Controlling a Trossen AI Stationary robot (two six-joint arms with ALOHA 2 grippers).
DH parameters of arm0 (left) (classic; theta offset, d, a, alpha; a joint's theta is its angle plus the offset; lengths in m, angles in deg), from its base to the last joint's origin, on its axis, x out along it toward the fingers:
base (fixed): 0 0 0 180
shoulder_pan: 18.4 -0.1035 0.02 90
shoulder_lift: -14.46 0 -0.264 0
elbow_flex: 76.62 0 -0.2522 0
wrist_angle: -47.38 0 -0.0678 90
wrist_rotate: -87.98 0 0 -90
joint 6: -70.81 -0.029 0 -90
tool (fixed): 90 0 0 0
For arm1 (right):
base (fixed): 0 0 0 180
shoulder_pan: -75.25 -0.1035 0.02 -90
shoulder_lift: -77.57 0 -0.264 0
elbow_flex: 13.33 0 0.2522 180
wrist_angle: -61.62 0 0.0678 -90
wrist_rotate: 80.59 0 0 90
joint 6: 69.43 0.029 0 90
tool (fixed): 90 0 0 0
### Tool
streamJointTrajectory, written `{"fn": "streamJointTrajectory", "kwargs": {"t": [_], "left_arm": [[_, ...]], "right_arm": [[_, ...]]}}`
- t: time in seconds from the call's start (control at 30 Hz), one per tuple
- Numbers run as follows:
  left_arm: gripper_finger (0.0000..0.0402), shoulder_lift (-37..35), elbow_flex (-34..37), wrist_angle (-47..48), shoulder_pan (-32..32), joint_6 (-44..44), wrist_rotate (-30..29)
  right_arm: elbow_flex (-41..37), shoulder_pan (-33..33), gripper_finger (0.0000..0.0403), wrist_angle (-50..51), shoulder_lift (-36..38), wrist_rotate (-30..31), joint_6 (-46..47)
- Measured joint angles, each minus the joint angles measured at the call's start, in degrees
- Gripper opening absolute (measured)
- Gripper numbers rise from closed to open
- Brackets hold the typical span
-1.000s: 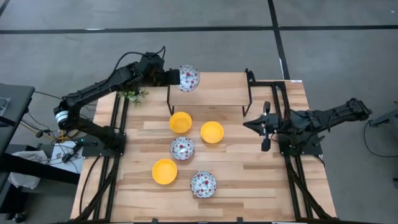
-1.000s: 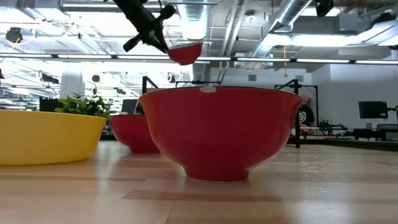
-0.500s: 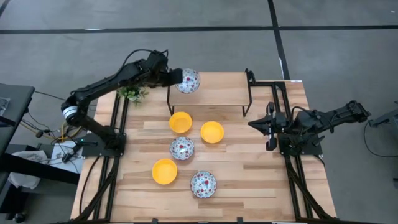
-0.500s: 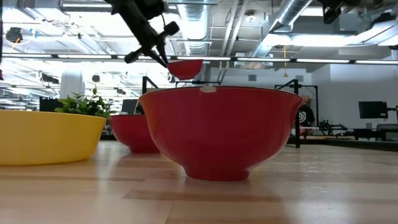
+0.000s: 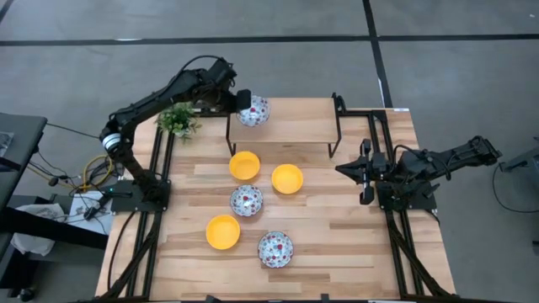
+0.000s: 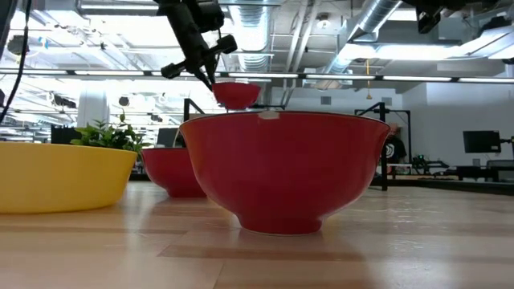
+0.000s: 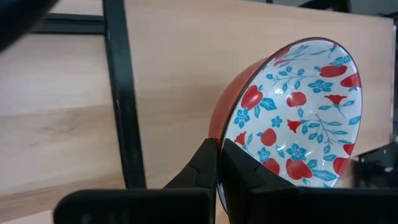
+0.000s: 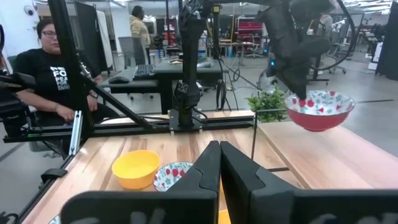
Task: Pick & Place Mini bowls
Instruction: Put the top right white patterned bowl on the shelf
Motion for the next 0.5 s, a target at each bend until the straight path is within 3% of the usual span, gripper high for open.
{"fn": "streamJointTrajectory", "kwargs": {"t": [0.5], "left_arm": [[0.0004, 0.58, -0.37, 0.37, -0.48, 2.32, 2.41]], "right_arm": [[0.0, 0.0, 0.0001, 1.03, 0.0, 0.02, -0.02]]}}
